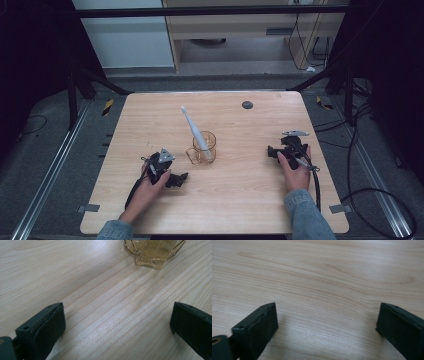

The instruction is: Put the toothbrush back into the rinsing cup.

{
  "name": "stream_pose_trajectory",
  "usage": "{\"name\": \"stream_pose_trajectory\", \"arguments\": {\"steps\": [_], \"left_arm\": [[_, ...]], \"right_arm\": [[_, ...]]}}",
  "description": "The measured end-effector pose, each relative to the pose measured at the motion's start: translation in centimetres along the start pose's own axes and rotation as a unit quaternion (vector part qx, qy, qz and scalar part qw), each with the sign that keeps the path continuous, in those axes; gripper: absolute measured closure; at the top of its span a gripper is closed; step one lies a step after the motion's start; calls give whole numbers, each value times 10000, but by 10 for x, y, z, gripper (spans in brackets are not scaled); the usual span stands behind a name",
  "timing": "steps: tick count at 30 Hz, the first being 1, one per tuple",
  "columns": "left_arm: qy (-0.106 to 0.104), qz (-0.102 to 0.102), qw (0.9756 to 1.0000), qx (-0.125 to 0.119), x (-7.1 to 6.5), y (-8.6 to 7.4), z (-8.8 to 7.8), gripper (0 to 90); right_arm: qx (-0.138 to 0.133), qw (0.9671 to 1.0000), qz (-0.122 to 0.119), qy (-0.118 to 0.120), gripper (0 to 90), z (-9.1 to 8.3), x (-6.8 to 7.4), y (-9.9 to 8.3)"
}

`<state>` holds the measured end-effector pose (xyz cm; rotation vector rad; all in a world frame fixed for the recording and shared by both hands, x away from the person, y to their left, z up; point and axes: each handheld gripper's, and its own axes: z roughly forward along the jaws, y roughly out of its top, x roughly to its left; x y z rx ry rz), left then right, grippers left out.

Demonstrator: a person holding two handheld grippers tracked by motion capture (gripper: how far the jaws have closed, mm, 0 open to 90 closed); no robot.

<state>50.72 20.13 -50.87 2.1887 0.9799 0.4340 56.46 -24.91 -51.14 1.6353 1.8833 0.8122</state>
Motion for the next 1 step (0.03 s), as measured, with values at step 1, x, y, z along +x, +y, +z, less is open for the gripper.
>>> {"name": "stream_pose_trajectory", "arguments": {"steps": [1], "left_arm": [[0, 0, 10000, -1, 0, 0, 0, 0]], "right_arm": [[3, 10000, 51, -60, 2, 0, 1, 0]]}}
